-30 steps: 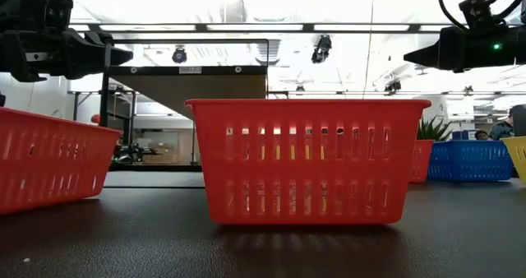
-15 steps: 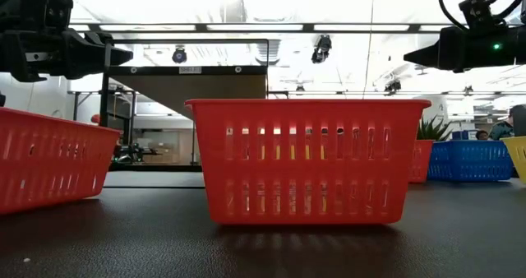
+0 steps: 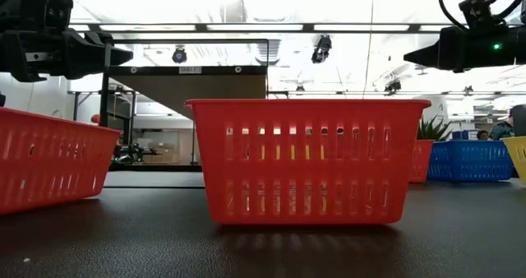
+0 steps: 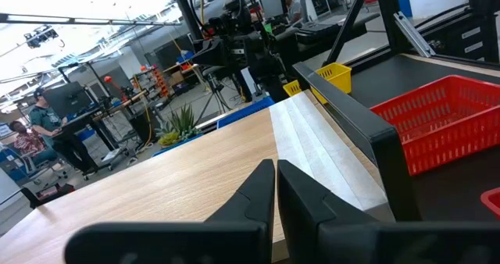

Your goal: Stack baskets on shelf by color

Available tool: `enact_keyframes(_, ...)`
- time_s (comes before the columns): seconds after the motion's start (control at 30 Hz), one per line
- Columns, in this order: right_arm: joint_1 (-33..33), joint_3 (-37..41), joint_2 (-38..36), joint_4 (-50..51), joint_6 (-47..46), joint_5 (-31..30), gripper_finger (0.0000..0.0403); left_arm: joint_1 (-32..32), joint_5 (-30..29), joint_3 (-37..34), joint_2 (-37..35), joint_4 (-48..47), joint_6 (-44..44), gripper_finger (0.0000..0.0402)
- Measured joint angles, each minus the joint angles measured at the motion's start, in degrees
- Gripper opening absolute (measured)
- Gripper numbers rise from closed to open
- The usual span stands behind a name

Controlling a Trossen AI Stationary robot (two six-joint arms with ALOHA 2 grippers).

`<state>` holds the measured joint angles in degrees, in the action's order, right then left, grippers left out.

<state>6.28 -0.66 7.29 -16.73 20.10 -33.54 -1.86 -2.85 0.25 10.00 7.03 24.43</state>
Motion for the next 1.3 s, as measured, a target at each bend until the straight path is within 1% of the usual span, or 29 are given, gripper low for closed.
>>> enact_keyframes(0.4,0.0,0.0,-0.02,0.02,0.02,0.0,0.0009,0.01,-0.04,0.0,0.0,0.72,0.0,0.0001)
enact_keyframes(1.03,0.0,0.0,-0.02,-0.02,0.06,-0.02,0.0009,-0.03,-0.42,-0.01,-0.01,16.32,-0.15,0.0001)
enact_keyframes(1.3,0.0,0.02,0.0,-0.02,7.91,-0.02,0.0009,-0.05,-0.42,-0.02,0.0,18.36,-0.24,0.0001)
